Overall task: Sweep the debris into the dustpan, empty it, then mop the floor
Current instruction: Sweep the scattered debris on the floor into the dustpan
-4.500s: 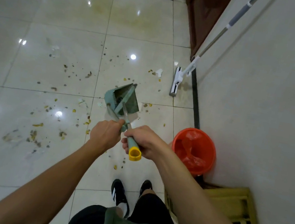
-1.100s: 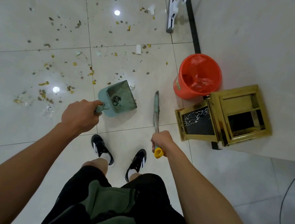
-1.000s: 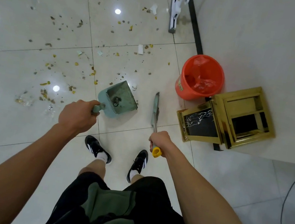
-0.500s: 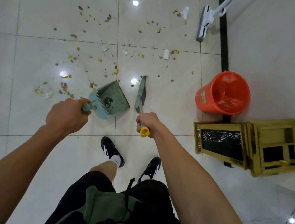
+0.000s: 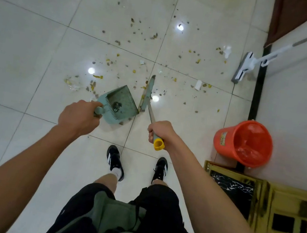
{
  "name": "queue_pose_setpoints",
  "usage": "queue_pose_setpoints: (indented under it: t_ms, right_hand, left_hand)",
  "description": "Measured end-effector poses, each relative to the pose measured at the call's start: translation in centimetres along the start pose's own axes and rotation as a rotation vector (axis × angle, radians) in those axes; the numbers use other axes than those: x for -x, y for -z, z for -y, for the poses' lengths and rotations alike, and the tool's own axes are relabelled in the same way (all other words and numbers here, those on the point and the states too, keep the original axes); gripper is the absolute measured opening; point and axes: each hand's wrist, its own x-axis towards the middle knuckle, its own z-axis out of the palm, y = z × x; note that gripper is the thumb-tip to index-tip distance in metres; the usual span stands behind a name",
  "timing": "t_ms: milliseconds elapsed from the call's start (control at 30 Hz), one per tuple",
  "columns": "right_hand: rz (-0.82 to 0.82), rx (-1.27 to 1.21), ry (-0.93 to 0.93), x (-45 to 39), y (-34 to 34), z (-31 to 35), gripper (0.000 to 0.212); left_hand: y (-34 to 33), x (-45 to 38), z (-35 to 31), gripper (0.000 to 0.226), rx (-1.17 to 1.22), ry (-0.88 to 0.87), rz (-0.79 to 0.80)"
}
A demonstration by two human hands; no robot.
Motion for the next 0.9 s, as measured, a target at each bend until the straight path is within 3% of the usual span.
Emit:
queue_pose_setpoints:
  t_ms: [233, 400, 567, 800, 900]
  right_hand:
    - [0.182, 0.301, 0.086, 1.0, 4.8, -0.4, 0.011]
    - [0.325, 0.545, 0.153, 1.1, 6.8, -1.0, 0.036]
    - [0.403, 0.707, 0.121, 2.2, 5.6, -2.5, 0.018]
    - [0.577, 0.789, 0.098, 4.3, 1.2, -7.0, 0.01]
    - [0.517, 1.108, 0.12, 3.9, 1.3, -9.6, 0.018]
  left_hand:
    - [-3.0, 6.5, -3.9, 0.013, 0.119, 0.252, -0.059]
    - [-4.2, 12.0, -6.2, 0.011, 0.21, 0.414, -0.102]
    - [-6.6, 19.5, -6.7, 0.009, 0.32, 0.607, -0.142]
    - [-12.5, 29.1, -6.4, 0.009, 0.412, 0.838, -0.138]
    - [-15.0, 32.8, -6.3, 0.012, 0.445, 0.909, -0.118]
